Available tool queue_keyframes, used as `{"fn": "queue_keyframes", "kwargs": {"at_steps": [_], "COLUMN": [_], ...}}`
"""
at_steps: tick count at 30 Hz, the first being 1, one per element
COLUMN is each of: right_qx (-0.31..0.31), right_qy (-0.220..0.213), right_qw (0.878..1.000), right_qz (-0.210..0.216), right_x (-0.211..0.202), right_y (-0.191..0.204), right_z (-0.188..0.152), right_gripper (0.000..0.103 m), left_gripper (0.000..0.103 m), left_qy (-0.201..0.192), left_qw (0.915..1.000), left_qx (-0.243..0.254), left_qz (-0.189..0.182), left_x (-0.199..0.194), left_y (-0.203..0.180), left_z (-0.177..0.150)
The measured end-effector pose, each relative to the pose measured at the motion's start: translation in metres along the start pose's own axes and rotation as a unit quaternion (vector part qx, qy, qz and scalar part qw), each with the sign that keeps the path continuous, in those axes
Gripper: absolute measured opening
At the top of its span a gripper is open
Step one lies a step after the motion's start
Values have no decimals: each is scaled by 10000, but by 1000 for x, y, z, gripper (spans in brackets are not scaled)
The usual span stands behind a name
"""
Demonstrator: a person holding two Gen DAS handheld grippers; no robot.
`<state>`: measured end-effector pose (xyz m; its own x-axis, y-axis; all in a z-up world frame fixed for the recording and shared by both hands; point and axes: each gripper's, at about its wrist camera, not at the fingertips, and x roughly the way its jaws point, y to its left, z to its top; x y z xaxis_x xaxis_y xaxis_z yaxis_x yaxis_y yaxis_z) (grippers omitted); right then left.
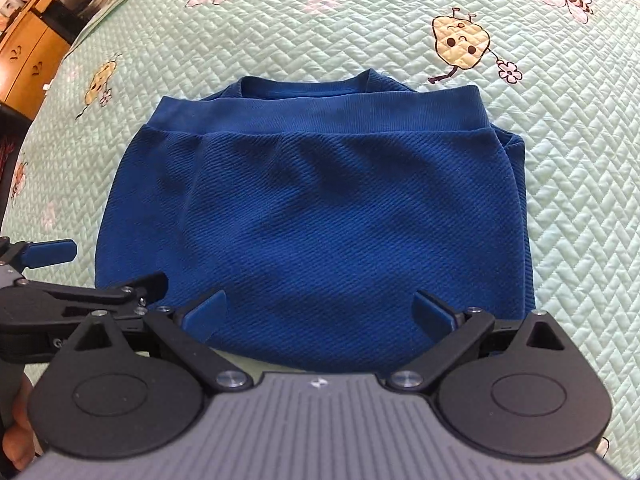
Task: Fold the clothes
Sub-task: 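Lift both grippers above the folded sweater bundle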
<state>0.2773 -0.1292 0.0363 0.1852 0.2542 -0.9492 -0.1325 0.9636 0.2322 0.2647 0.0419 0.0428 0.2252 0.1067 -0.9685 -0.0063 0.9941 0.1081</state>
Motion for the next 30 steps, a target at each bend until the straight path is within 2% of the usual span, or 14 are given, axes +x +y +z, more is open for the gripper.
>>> {"fn": "queue_keyframes", "kwargs": {"at_steps": [7, 13, 18, 20, 22, 23, 24, 25, 26, 27, 28, 29, 30], "right_qx": [14, 55, 18, -93, -384, -493, -628, -728, -820, -812, -690, -538, -484], "right_qy": [116, -22, -412, -846, -1726, -2354, -3043, -3730, -4389, -4864, -5125, -5185, -5135], "right_qw": [9999, 9999, 9990, 9964, 9842, 9704, 9499, 9233, 8914, 8638, 8469, 8440, 8495], "right_qz": [17, 114, 143, 48, -91, -199, -326, -554, -779, -1030, -1239, -1262, -1110], "right_x": [8, 3, -15, -32, -63, -83, -103, -118, -132, -136, -135, -132, -129], "right_y": [-2, -6, -6, -1, 7, 10, 13, 16, 19, 19, 17, 13, 9], "right_z": [8, 2, -13, -25, -50, -68, -91, -118, -144, -167, -187, -199, -207], "right_gripper": [99, 99, 99, 99, 99, 98, 99, 100, 103, 103, 103, 103, 103], "left_gripper": [102, 102, 102, 102, 102, 102, 102, 102, 102, 102, 102, 102, 102], "left_qy": [-220, -473, -1181, -1588, -2085, -2369, -2690, -3036, -3397, -3754, -4044, -4288, -4524], "left_qw": [9998, 9989, 9926, 9865, 9754, 9672, 9565, 9437, 9294, 9141, 9007, 8886, 8765], "left_qx": [-8, -19, -261, -322, -343, -339, -347, -370, -384, -387, -397, -415, -453], "left_qz": [-3, 6, 64, 242, 635, 855, 1073, 1263, 1392, 1481, 1538, 1577, 1579], "left_x": [0, -1, -27, -44, -66, -78, -92, -106, -120, -134, -145, -155, -164], "left_y": [5, 8, 17, 17, 13, 9, 6, 2, -2, -6, -9, -13, -16], "left_z": [-3, -8, -27, -39, -56, -67, -80, -96, -112, -129, -145, -160, -175]}}
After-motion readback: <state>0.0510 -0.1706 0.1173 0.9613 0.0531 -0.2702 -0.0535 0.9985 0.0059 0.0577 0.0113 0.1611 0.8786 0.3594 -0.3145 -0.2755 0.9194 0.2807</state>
